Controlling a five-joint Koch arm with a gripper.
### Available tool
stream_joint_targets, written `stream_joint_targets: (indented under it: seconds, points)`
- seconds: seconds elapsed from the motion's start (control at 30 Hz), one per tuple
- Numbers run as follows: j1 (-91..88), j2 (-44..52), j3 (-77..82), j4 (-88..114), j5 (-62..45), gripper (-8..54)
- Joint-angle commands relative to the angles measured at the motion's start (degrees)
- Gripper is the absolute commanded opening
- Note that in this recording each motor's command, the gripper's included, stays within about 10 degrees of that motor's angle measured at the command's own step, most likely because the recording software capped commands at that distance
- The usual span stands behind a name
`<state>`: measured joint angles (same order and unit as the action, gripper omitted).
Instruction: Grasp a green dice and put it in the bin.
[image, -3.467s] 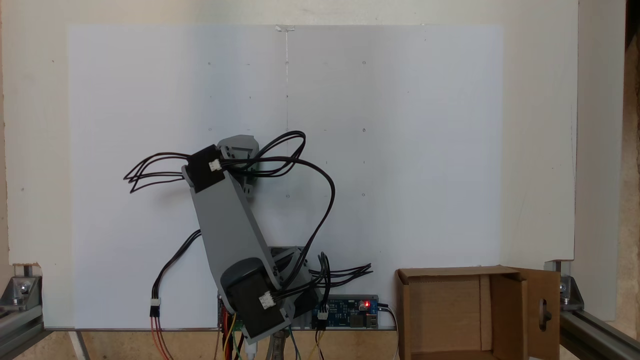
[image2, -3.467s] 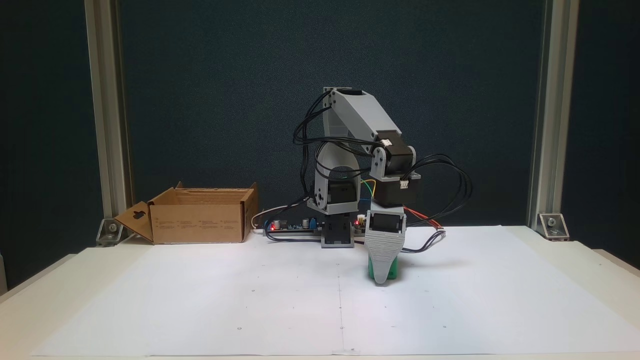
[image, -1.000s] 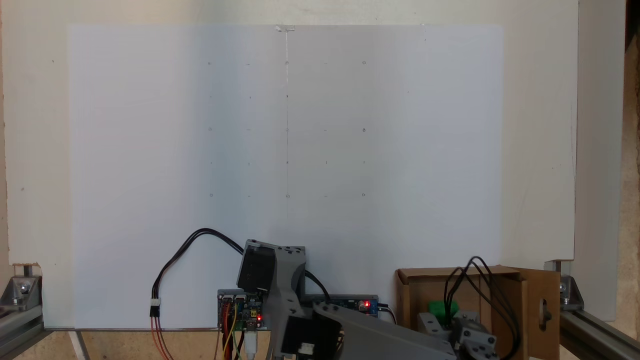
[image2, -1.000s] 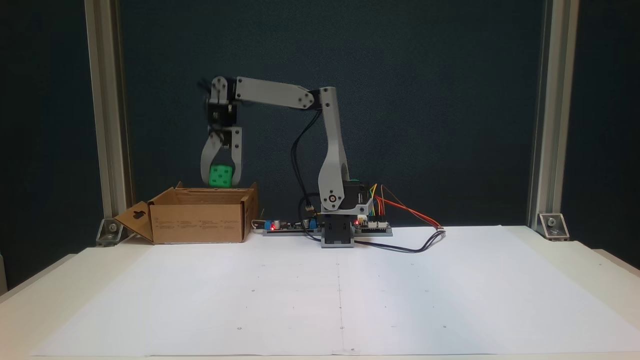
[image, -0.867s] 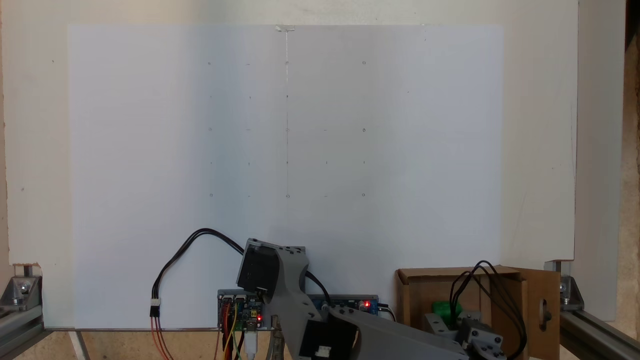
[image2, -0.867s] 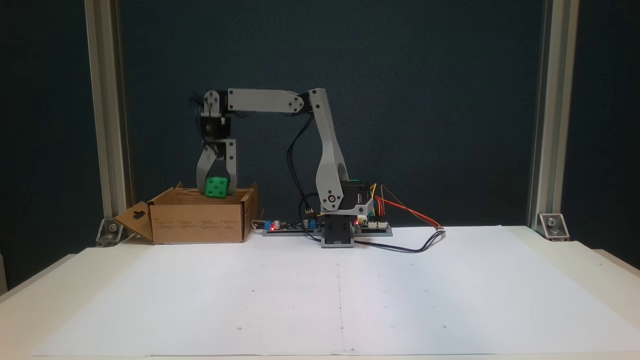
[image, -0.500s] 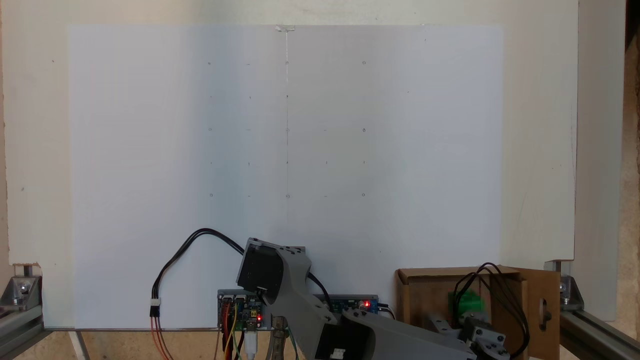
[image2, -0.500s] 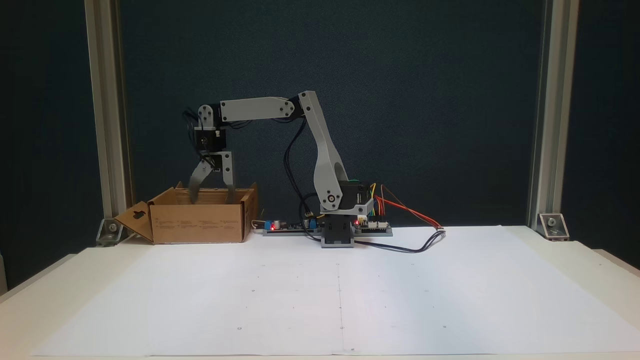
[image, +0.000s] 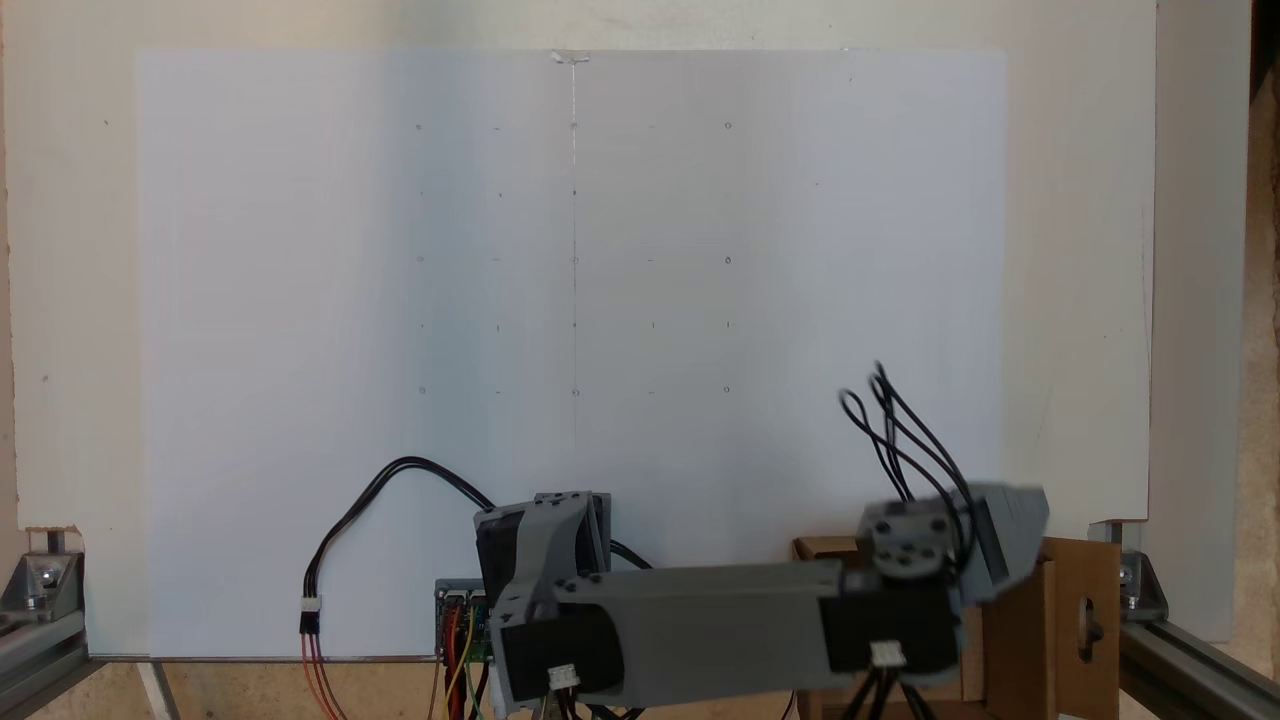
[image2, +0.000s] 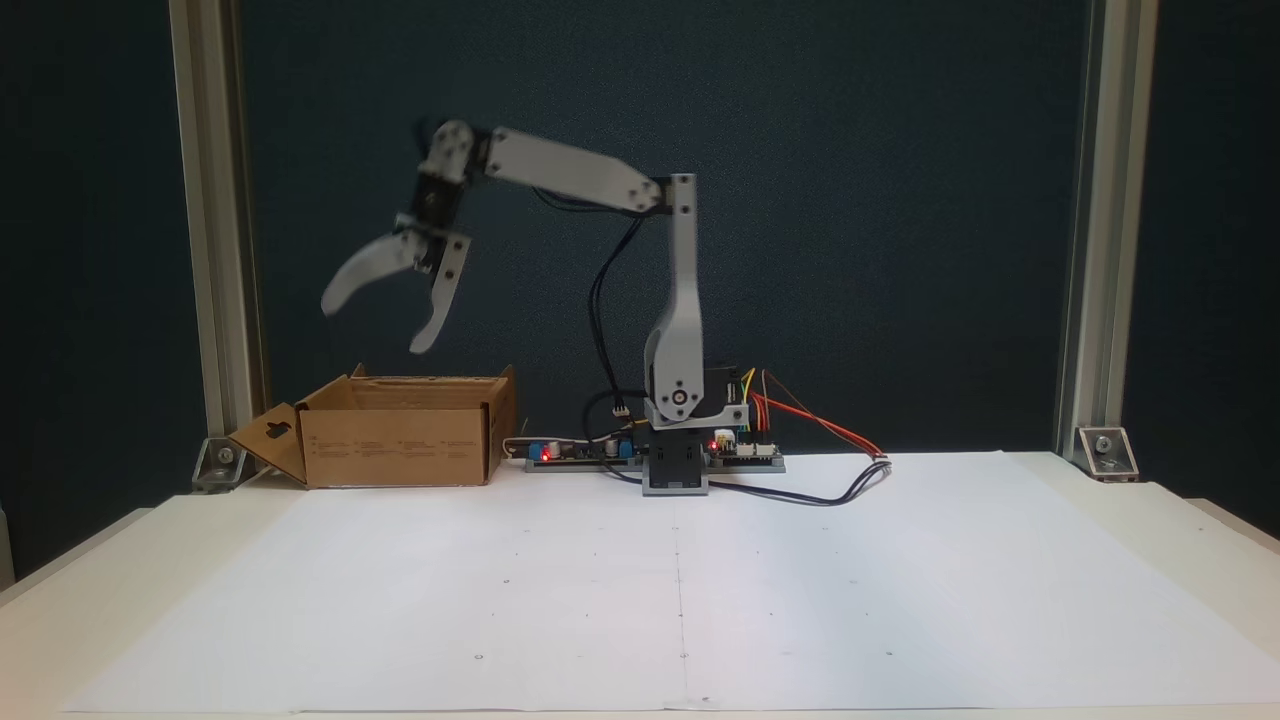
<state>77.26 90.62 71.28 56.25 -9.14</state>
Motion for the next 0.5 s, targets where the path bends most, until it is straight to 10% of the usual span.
stream_joint_targets:
  seconds: [0.0, 0.47]
  points:
    - [-9.0, 4.0, -3.4, -0.4, 8.1, 44.4]
    - [-57.7, 14.5, 7.5, -11.2, 10.9, 45.3]
